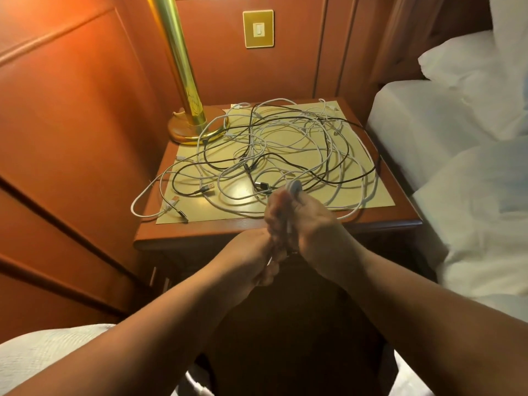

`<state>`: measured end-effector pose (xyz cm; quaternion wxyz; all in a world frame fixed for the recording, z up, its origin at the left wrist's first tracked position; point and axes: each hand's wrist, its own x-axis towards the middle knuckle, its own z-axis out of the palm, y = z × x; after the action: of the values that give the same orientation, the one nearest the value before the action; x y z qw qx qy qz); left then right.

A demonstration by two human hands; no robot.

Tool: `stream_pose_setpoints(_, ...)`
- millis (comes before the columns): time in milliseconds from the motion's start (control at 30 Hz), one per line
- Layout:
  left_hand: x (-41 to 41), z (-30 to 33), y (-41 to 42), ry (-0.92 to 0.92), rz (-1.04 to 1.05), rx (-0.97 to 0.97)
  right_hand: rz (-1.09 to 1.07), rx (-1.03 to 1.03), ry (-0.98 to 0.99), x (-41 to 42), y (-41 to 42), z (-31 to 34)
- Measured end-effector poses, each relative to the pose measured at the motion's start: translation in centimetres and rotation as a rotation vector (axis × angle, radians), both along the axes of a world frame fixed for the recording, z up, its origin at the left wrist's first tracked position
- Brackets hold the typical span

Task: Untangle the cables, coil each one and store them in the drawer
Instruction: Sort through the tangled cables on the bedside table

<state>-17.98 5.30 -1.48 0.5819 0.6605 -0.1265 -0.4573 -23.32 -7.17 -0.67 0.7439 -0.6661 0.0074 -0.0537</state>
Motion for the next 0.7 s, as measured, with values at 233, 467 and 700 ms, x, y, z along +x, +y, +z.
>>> stream_pose_setpoints(233, 0.9, 0.5, 0.8, -0.503, -0.266, 0.259, -0.174, -1.277, -0.069, 0.2, -0.5, -0.8)
stream_pose_setpoints(467, 2.2, 1.0, 2.0, -1.011, -0.186, 0.303, 0.027, -1.286, 0.233, -0.5, -0.3, 1.2)
stream_pose_setpoints(700, 2.7, 0.8, 2.2, -0.855, -0.283, 0.081, 0.227, -0.203, 0.459, -0.4, -1.8, 1.3)
